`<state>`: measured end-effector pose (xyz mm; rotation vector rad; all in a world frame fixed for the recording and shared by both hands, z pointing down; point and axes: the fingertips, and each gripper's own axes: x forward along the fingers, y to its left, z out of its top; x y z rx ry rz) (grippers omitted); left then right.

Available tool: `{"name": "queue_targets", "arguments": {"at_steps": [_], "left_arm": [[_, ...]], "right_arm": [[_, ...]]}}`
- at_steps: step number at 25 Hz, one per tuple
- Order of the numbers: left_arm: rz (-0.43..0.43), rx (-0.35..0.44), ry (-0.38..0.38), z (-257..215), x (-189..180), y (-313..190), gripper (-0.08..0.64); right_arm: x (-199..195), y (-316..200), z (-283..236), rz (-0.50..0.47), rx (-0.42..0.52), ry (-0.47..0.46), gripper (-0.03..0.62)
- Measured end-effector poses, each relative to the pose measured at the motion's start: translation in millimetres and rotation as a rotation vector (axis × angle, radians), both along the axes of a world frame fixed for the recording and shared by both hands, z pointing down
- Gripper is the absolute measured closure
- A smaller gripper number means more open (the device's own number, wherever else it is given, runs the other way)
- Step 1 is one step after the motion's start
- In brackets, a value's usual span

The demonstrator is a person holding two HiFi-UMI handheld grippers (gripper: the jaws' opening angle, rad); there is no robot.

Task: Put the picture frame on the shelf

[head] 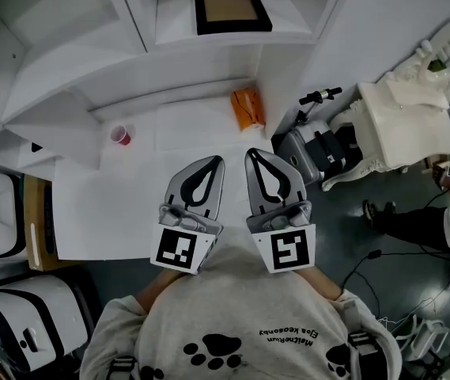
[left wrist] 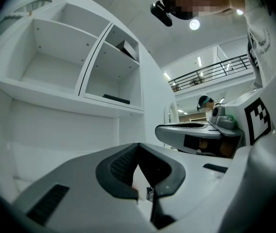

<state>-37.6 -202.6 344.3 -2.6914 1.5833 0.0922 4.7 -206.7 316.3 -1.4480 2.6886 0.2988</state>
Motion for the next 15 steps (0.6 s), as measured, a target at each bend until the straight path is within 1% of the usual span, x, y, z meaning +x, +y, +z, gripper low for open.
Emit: {"name": "queue_targets", "arguments": {"at_steps": [15], "left_arm": [[0.006, 0.004, 0.0, -3.4, 4.8, 1.0, 0.54]], "right_arm": [[1.5, -1.3, -2.4, -0.016, 0.011, -0.002, 0.56]]}}
